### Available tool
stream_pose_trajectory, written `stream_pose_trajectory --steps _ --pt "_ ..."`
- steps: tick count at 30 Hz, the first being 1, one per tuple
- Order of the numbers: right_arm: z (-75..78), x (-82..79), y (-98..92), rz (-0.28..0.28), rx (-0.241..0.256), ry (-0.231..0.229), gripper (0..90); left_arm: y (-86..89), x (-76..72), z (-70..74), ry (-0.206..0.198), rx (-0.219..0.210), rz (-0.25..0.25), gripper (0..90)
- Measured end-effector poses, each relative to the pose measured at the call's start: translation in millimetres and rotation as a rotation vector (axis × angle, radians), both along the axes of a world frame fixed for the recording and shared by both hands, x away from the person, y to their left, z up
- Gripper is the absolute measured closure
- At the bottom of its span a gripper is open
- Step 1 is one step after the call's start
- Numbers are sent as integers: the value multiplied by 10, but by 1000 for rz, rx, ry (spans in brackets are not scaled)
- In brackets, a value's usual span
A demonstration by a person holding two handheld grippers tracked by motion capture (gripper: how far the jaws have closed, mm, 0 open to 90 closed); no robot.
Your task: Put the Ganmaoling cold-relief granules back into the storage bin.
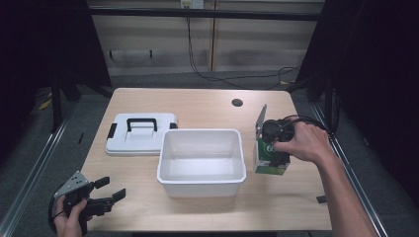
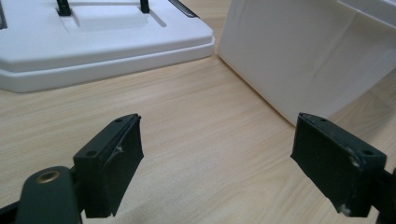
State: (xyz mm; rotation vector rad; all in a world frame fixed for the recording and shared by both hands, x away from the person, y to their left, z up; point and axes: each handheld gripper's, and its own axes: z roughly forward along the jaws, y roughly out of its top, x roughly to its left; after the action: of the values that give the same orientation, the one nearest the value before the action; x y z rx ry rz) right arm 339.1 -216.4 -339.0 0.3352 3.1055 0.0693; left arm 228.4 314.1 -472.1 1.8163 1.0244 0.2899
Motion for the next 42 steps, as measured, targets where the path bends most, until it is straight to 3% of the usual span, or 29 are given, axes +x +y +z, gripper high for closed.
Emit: stream_pose_trajectory --steps 11,16,27,29,35,42 --pt "193 -4 -24 5 -15 -1 160 1 1 -3 1 1 2 159" --pt "276 14 -23 -2 12 -3 160 1 1 -3 0 1 1 158" --pt "466 34 38 7 -5 -15 160 0 -1 0 -2 0 0 159" --pt "536 18 40 22 22 -31 160 0 4 -2 1 -2 2 158" --pt "629 1 52 17 11 -41 160 -1 2 -3 1 -1 2 159" --pt "766 13 149 29 34 -52 160 -5 7 -7 3 -2 2 158"
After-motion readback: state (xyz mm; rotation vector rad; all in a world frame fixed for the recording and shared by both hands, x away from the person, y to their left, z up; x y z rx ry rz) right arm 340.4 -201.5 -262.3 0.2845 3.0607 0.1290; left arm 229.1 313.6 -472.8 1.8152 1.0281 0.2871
